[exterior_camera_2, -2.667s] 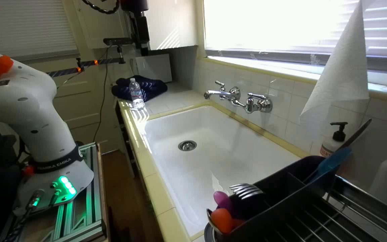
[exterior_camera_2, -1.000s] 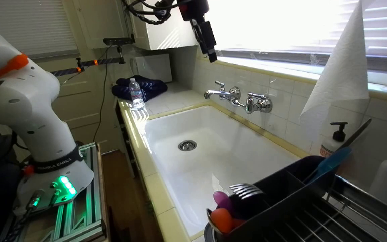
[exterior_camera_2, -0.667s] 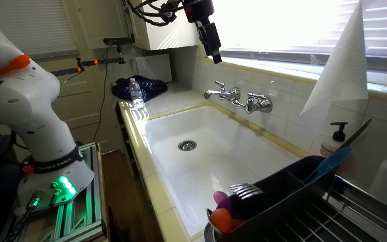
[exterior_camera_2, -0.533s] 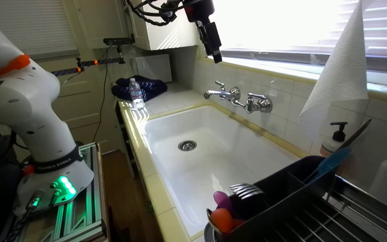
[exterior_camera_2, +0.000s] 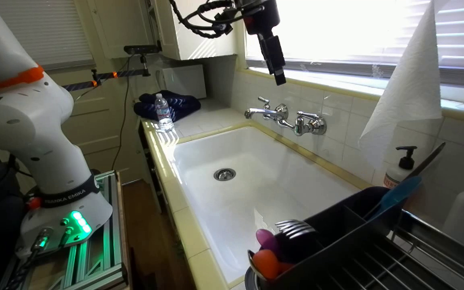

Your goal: Open the tap and rotate the water faucet to the right

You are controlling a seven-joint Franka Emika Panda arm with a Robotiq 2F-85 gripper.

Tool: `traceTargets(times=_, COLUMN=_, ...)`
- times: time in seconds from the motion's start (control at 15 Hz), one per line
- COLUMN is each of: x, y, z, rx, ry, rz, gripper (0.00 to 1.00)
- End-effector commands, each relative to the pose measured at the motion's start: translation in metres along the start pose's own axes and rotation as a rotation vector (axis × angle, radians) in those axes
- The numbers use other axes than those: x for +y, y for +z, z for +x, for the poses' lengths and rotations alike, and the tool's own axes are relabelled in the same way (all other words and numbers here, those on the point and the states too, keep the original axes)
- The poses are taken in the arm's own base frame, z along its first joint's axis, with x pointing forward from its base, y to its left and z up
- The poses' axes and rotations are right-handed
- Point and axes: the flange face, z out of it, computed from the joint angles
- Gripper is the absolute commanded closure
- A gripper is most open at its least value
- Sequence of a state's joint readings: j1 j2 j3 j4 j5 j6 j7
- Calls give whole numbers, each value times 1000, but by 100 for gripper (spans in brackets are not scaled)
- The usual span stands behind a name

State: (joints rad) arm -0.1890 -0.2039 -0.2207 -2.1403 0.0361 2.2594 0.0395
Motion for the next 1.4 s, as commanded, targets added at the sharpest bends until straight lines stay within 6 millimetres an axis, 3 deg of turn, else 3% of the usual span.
traceTargets(times=0.0, x=1, y=43, z=38, rx=-28, ry=7, rz=-19, gripper=0)
traceTargets(times=0.33, x=-10, y=91, z=73, rx=-21, ry=-19, rz=6, gripper=0)
traceTargets(times=0.67, x=-25, y=129, z=94, rx=-34, ry=-63, rz=56, gripper=0)
traceTargets(times=1.33, x=-42, y=181, z=119, rx=20, ry=-126, rz=104, gripper=0)
